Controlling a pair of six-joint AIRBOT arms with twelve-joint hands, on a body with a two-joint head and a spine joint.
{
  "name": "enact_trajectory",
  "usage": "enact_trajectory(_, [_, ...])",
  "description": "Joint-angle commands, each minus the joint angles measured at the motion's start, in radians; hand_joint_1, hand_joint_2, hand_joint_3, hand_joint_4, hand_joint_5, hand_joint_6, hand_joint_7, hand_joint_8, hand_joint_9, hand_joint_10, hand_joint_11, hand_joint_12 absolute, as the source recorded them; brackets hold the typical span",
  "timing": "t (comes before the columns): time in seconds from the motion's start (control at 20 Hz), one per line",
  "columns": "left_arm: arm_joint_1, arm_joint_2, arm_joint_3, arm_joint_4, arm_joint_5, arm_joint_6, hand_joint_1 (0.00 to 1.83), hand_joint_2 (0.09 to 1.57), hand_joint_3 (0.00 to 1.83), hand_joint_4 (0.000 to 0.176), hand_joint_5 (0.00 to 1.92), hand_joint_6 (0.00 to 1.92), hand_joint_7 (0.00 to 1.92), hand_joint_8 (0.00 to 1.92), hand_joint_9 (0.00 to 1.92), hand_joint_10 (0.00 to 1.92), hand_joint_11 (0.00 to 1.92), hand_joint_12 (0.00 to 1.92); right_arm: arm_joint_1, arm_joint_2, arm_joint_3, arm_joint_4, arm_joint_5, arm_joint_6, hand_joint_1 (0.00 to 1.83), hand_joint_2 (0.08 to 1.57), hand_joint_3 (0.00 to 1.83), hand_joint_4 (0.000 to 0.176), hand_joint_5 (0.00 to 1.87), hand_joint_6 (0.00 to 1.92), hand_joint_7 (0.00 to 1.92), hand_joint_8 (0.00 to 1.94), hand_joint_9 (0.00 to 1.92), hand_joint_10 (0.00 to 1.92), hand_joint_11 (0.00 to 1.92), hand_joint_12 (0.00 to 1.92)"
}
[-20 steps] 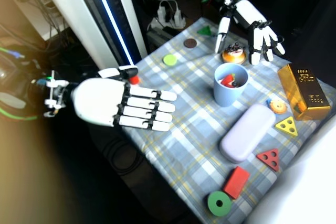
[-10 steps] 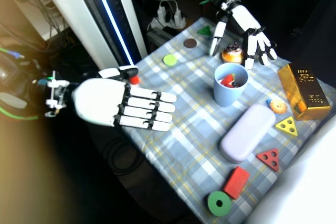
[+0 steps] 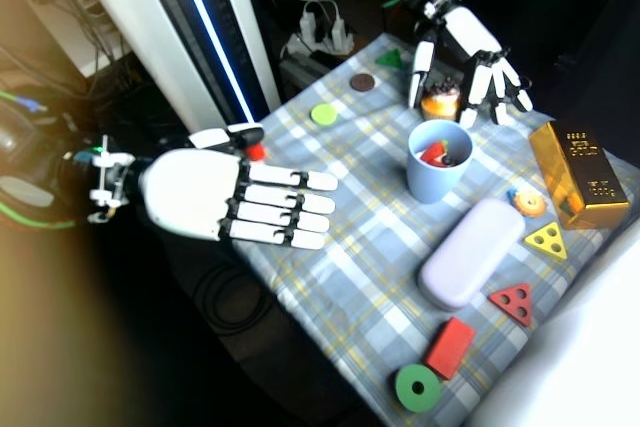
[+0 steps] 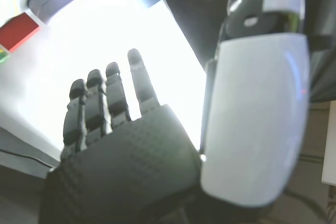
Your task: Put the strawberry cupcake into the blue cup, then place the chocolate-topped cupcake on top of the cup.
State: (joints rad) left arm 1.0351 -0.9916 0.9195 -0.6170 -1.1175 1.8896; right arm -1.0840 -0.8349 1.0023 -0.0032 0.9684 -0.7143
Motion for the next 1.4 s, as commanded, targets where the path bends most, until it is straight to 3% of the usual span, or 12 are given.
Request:
enact_trajectory(0.0, [-0.014,0.012,0.0,0.036,-0.122,-0.004,1.0,0.89,0.0,0.045,1.01,0.01,1.06,0.01,0.47,0.0,0.05,0.01,0.007,-0.001,0.005,0.02,0.121,0.004,0.3,0.75,0.0,0.028,0.0,0.0,0.0,0.0,0.0,0.0,0.0,0.0])
enact_trajectory(0.1, [-0.028,0.029,-0.009,0.053,-0.129,-0.004,1.0,0.89,0.0,0.0,1.02,0.01,1.04,0.0,0.45,0.0,0.02,0.0,0.006,0.0,0.005,0.02,0.121,0.004,0.32,0.75,0.0,0.05,0.0,0.0,0.0,0.0,0.0,0.0,0.0,0.0])
enact_trajectory(0.4, [-0.08,0.068,-0.02,0.107,-0.143,-0.004,0.98,0.91,0.0,0.061,1.04,0.01,1.04,0.0,0.46,0.01,0.04,0.01,0.005,-0.001,0.005,0.022,0.119,0.004,0.3,0.75,0.0,0.049,0.0,0.0,0.0,0.0,0.0,0.0,0.0,0.0])
enact_trajectory(0.65, [-0.179,0.065,0.008,0.166,-0.092,-0.004,1.06,0.92,0.0,0.0,1.03,0.0,0.98,0.01,0.46,0.01,0.04,0.01,0.003,0.0,0.005,0.024,0.118,0.004,0.31,0.75,0.0,0.038,0.0,0.0,0.0,0.0,0.0,0.0,0.0,0.0])
enact_trajectory(0.7, [-0.198,0.058,0.019,0.177,-0.075,-0.004,1.09,0.98,0.0,0.129,1.21,0.4,1.02,0.0,0.49,0.0,0.04,0.01,0.003,0.0,0.005,0.024,0.118,0.004,0.3,0.75,0.0,0.047,0.0,0.0,0.0,0.0,0.0,0.0,0.0,0.0])
enact_trajectory(0.95, [-0.306,0.003,0.084,0.233,0.014,-0.004,1.08,1.02,0.0,0.176,1.17,0.65,0.88,0.01,0.41,0.0,0.07,0.02,0.002,-0.001,0.006,0.023,0.118,0.004,0.3,0.74,0.0,0.04,0.0,0.0,0.0,0.0,0.0,0.0,0.0,0.0])
enact_trajectory(1.0, [-0.322,-0.009,0.096,0.243,0.031,-0.004,1.22,1.02,0.01,0.044,1.1,0.77,1.25,0.27,0.5,0.04,0.06,0.02,0.002,-0.001,0.006,0.023,0.118,0.004,0.28,0.74,0.0,0.027,0.0,0.0,0.0,0.0,0.0,0.0,0.0,0.0])
enact_trajectory(1.05, [-0.338,-0.022,0.108,0.251,0.045,-0.004,1.26,1.02,0.0,0.017,1.1,0.78,1.33,0.32,0.55,0.02,0.06,0.01,0.002,-0.001,0.007,0.023,0.118,0.004,0.28,0.75,0.0,0.025,0.0,0.0,0.0,0.0,0.0,0.0,0.0,0.0])
enact_trajectory(1.2, [-0.382,-0.056,0.138,0.28,0.078,-0.004,1.26,1.02,0.0,0.031,1.12,0.75,1.32,0.4,0.56,0.0,0.1,0.02,0.001,-0.003,0.007,0.023,0.118,0.004,0.29,0.74,0.0,0.017,0.0,0.0,0.0,0.0,0.0,0.0,0.0,0.0])
enact_trajectory(1.25, [-0.406,-0.072,0.152,0.295,0.095,-0.004,1.12,1.03,0.0,0.134,1.15,0.69,1.08,0.17,0.5,0.0,0.08,0.01,0.0,-0.004,0.008,0.023,0.118,0.004,0.29,0.76,0.01,0.0,0.0,0.0,0.0,0.0,0.0,0.0,0.0,0.0])
enact_trajectory(1.3, [-0.414,-0.08,0.159,0.3,0.101,-0.004,1.22,1.03,0.0,0.068,1.13,0.76,1.19,0.45,0.5,0.0,0.09,0.02,0.0,-0.004,0.008,0.023,0.118,0.004,0.28,0.76,0.01,0.0,0.0,0.0,0.0,0.0,0.0,0.0,0.0,0.0])
enact_trajectory(1.35, [-0.428,-0.093,0.171,0.306,0.112,-0.004,1.24,1.04,0.0,0.047,1.09,0.84,1.2,0.55,0.49,0.0,0.08,0.01,0.0,-0.004,0.009,0.023,0.118,0.004,0.29,0.75,0.0,0.0,0.0,0.0,0.0,0.0,0.0,0.0,0.0,0.0])
